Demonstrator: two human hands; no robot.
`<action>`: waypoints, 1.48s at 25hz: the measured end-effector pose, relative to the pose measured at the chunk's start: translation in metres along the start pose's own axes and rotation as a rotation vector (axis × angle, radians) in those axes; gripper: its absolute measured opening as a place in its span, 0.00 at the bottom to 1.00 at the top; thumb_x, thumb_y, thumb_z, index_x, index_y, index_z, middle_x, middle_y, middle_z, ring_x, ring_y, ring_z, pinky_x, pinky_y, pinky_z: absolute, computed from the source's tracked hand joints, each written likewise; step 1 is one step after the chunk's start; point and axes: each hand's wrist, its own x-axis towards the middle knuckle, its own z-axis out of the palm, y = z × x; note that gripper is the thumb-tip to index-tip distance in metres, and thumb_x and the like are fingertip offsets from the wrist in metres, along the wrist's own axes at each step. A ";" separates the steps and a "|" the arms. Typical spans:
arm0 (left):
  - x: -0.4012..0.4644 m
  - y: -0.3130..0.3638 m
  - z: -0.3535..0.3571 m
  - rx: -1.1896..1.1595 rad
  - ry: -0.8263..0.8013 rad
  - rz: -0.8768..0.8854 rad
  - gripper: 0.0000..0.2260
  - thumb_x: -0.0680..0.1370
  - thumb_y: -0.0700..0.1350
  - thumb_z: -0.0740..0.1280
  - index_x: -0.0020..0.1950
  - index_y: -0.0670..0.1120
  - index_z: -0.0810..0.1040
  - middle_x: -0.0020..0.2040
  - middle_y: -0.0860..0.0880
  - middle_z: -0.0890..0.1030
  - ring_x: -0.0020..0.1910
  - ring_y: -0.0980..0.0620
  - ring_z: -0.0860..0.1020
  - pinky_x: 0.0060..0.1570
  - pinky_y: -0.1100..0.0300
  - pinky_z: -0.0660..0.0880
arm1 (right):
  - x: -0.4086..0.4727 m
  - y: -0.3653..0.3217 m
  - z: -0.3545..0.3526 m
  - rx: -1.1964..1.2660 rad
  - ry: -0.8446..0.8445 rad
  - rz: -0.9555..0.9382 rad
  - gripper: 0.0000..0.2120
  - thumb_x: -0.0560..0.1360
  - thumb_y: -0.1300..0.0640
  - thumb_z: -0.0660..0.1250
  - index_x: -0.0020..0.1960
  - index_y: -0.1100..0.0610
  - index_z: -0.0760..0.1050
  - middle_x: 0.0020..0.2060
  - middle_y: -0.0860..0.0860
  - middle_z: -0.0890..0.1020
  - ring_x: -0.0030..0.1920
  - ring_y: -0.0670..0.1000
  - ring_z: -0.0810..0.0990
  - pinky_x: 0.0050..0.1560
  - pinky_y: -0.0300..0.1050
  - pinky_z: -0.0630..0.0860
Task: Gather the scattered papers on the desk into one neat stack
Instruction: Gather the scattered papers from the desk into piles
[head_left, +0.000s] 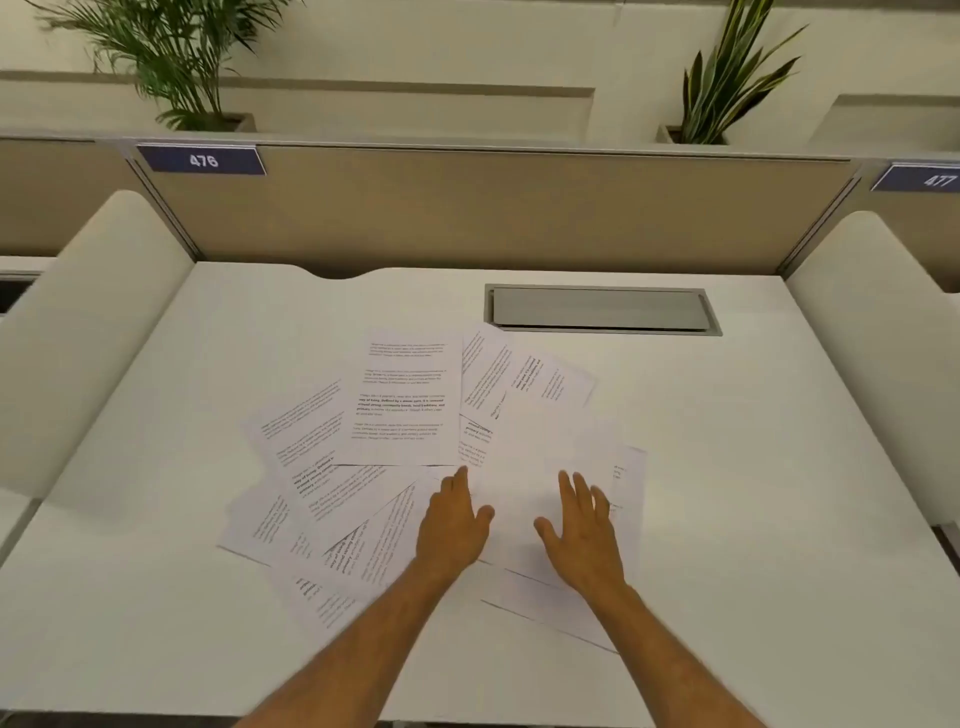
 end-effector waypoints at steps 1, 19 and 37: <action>0.001 0.003 0.006 0.003 -0.012 -0.051 0.33 0.81 0.54 0.64 0.80 0.47 0.53 0.79 0.46 0.61 0.76 0.43 0.64 0.71 0.50 0.65 | -0.002 0.003 0.005 -0.006 -0.045 0.036 0.36 0.81 0.41 0.56 0.81 0.49 0.41 0.82 0.51 0.45 0.81 0.57 0.43 0.78 0.57 0.50; -0.060 0.061 -0.031 0.102 0.322 0.620 0.14 0.79 0.44 0.68 0.65 0.48 0.79 0.53 0.49 0.83 0.43 0.51 0.83 0.41 0.65 0.78 | 0.016 -0.077 -0.102 1.187 -0.030 0.329 0.19 0.76 0.55 0.70 0.66 0.57 0.76 0.53 0.55 0.86 0.49 0.57 0.87 0.41 0.51 0.85; 0.176 -0.099 -0.133 -0.158 0.301 -0.301 0.32 0.75 0.54 0.72 0.73 0.41 0.65 0.70 0.41 0.69 0.68 0.40 0.69 0.62 0.42 0.73 | 0.045 -0.085 -0.072 0.857 0.142 0.261 0.15 0.76 0.66 0.66 0.59 0.52 0.76 0.47 0.44 0.82 0.47 0.47 0.81 0.41 0.42 0.76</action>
